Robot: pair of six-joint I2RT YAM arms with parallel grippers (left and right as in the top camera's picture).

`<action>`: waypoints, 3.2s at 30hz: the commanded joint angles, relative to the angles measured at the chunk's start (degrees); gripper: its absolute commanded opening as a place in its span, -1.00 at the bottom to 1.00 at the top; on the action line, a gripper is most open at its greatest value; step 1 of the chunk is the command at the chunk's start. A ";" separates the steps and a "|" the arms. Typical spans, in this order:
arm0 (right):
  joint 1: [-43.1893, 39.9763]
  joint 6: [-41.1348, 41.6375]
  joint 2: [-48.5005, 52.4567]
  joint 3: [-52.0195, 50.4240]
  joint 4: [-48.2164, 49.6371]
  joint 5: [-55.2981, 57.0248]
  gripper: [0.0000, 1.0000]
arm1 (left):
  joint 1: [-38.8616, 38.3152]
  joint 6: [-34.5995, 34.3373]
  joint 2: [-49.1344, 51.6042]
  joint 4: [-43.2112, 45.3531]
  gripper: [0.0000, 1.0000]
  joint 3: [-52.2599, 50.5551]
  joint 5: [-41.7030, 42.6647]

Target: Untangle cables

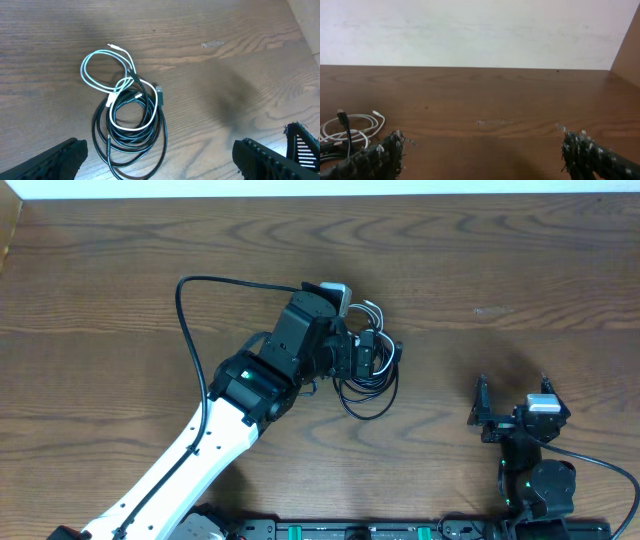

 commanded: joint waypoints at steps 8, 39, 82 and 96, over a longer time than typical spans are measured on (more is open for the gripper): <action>-0.20 0.57 -0.35 -0.24 -0.04 0.20 0.98 | 0.28 -0.55 -0.22 -0.94 0.96 0.42 -0.55; -0.20 0.57 -0.35 -0.24 -0.04 0.20 0.99 | 1.03 -6.71 0.02 -11.17 0.96 0.39 -11.15; -0.20 21.22 -0.35 -0.24 1.51 -32.26 0.99 | 9.33 -7.41 0.00 -25.57 0.96 0.37 -10.43; -1.09 26.12 3.41 22.12 14.43 -41.90 0.99 | 9.33 -7.76 0.00 -28.17 0.96 0.37 -9.31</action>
